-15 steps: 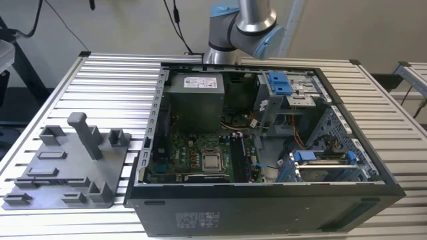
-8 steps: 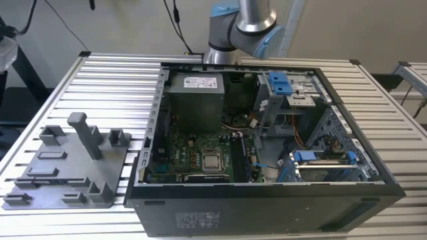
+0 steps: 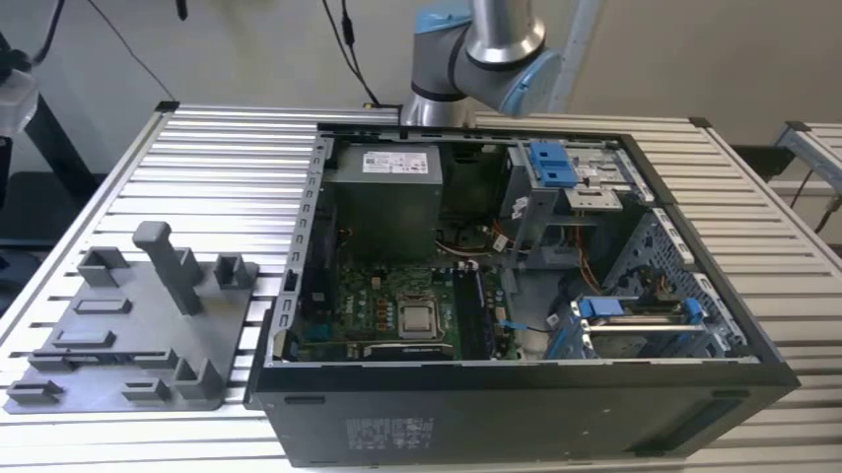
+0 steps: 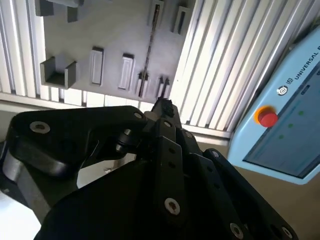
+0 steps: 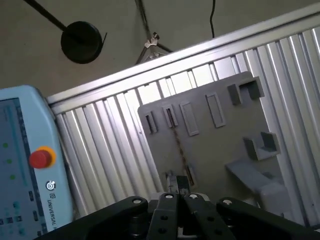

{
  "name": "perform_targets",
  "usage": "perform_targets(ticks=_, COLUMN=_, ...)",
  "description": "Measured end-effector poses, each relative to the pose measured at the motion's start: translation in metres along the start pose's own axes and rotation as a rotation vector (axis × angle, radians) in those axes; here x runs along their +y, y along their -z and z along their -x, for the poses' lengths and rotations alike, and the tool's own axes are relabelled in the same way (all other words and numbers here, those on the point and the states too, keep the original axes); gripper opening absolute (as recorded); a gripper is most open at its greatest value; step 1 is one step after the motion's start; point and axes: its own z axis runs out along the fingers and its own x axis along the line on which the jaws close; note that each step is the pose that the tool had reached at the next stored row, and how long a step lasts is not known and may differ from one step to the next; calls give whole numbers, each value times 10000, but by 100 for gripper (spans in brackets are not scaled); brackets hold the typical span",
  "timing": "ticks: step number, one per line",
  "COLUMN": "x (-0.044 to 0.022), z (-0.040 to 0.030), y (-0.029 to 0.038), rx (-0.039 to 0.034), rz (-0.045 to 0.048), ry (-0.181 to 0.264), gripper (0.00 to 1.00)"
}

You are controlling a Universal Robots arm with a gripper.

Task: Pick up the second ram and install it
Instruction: 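Pick up the second ram and move it above second insertion slot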

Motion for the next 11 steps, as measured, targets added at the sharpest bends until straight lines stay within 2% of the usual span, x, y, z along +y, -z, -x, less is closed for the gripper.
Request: perform_targets(ticks=11, x=0, z=1, y=-67, rx=-13, rz=-90, ry=1894, gripper=11)
